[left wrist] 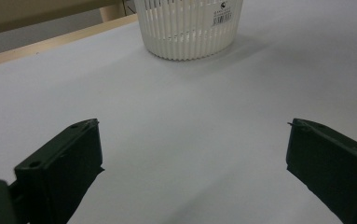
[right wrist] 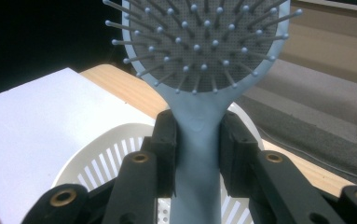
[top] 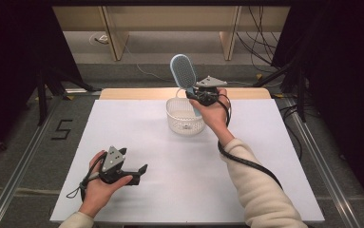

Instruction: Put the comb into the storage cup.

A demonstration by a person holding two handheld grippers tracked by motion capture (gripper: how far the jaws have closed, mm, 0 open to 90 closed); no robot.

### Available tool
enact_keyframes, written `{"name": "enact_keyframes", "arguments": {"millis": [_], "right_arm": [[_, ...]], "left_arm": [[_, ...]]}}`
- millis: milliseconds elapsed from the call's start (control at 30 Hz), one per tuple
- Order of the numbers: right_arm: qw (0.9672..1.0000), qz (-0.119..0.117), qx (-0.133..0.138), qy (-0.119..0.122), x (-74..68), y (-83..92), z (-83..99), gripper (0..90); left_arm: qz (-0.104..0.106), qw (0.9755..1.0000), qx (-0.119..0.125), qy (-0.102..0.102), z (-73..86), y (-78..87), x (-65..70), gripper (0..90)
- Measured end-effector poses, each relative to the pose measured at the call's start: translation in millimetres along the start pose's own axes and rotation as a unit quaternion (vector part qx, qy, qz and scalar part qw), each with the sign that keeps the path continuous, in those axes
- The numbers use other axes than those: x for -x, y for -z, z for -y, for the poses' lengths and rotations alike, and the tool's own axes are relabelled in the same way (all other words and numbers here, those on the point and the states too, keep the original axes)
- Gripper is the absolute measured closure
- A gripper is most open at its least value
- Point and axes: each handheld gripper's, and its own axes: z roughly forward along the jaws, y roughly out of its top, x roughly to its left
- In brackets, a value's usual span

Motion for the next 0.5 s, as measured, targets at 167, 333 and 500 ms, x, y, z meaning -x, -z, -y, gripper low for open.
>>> {"name": "enact_keyframes", "arguments": {"millis": [167, 333, 500], "right_arm": [[1.0000, 0.000, -0.001, 0.003, -0.1, -0.9, 0.8, 70.8], [1.0000, 0.000, -0.004, 0.005, -1.0, -3.0, 2.6, 70.8], [1.0000, -0.002, -0.006, 0.007, -1.7, -4.5, 3.9, 70.7]], "left_arm": [[0.000, 1.0000, 0.000, 0.000, 0.2, -0.1, -0.1, 3.0], [0.000, 1.0000, 0.000, 0.000, 0.1, 0.0, -0.2, 3.0], [0.000, 1.0000, 0.001, 0.000, 0.1, 0.2, -0.3, 3.0]]}}
